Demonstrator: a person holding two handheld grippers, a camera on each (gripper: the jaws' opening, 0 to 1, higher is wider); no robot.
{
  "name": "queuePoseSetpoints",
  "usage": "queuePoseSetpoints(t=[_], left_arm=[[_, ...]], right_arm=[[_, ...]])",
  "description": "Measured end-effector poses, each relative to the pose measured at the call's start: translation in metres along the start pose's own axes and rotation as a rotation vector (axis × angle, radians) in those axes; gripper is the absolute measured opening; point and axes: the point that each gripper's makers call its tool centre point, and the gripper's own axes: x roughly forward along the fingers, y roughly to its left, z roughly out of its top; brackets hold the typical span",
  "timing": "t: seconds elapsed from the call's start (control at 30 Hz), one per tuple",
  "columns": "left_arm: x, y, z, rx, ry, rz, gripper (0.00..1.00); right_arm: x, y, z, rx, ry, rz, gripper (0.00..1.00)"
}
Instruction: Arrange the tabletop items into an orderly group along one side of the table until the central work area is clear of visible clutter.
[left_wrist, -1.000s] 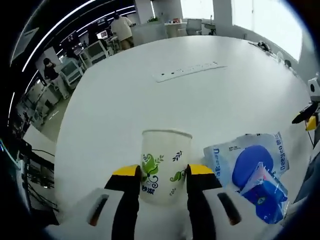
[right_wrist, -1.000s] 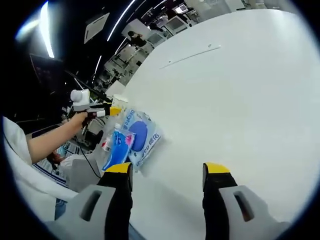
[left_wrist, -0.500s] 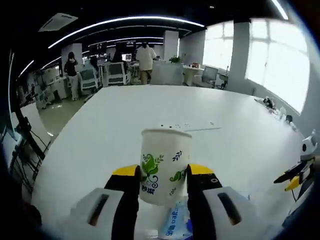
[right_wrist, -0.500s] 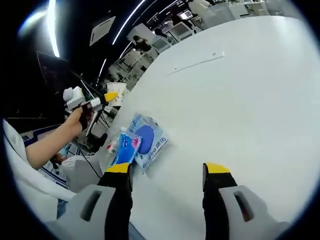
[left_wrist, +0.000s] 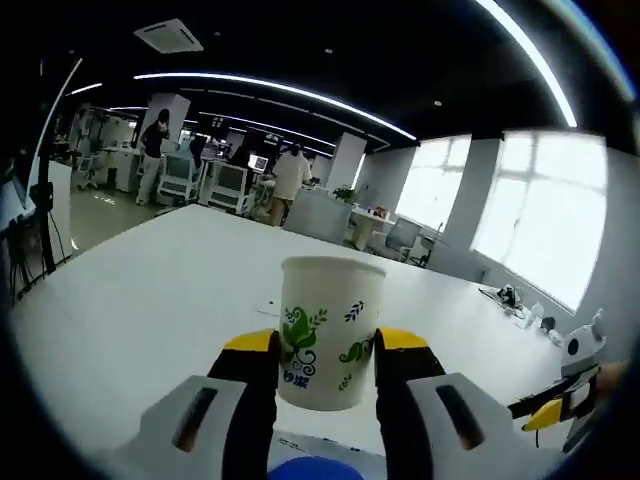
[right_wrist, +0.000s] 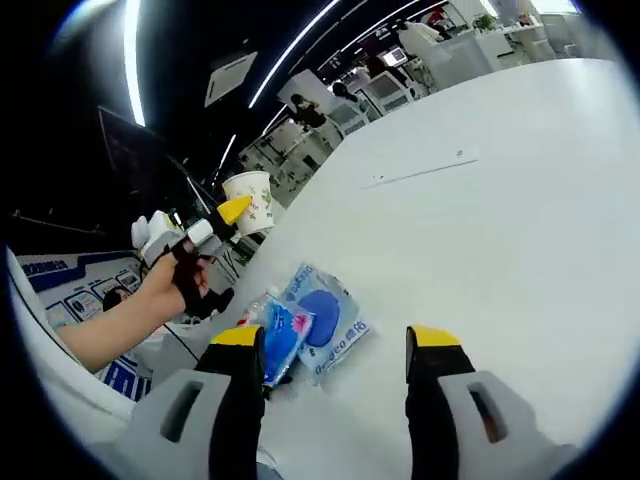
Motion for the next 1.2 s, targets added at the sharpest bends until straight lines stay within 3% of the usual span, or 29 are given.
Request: queuePoseSetpoints(t=[0.1,0.3,0.47,0.53,0.6,0.63,0.7,0.77,0.9,1.03,1.1,1.17,1.2], left_arm=[[-0.009,-0.009,0.001,0.013,-0.015,-0.012,0.37],[-0.025,-0.022,-0.002,0.036,-0.022,-0.045,0.37],[-0.037,-0.035,-0.01,0.036,-0.02,-0.066,0.37],[-0.04,-0.038,-0.013,0.033,-0.014,-0.07,0.37],[-0.043,-0.044,-0.014,0.034,-0.012,-0.077,0.37],[-0.045,-0.048,-0.014,0.036,-0.012,-0.082,0.37],[-0.048,-0.053,-0.011,0.036,-0.019,-0.088,0.37],[-0.05,-0.056,-0.007,0.032,-0.031,-0.094,0.37],[-0.052,-0.068,-0.001,0.074,-0.029,-0.114,0.38],[-0.052,-0.084,0.008,0.113,-0.038,-0.14,0.38],[-0.051,-0.087,0.011,0.114,-0.043,-0.145,0.38],[-0.05,-0.087,0.013,0.109,-0.052,-0.146,0.38],[-0.05,-0.087,0.013,0.11,-0.053,-0.145,0.38]], right_arm=[[0.004,0.015,0.02,-0.046,-0.027,0.029,0.56],[0.001,0.041,0.074,-0.291,-0.053,0.078,0.53],[-0.009,0.074,0.116,-0.341,-0.095,0.17,0.5],[-0.011,0.09,0.13,-0.361,-0.156,0.215,0.5],[-0.01,0.103,0.126,-0.372,-0.086,0.265,0.48],[-0.01,0.108,0.129,-0.421,-0.05,0.28,0.44],[-0.012,0.124,0.143,-0.506,-0.062,0.317,0.41],[-0.011,0.13,0.148,-0.523,-0.019,0.326,0.41],[-0.018,0.165,0.182,-0.682,-0.026,0.366,0.35],[-0.027,0.203,0.205,-0.706,-0.038,0.433,0.24],[-0.026,0.218,0.201,-0.721,0.002,0.479,0.29],[-0.014,0.216,0.176,-0.74,0.148,0.473,0.35],[-0.004,0.206,0.156,-0.793,0.243,0.446,0.35]])
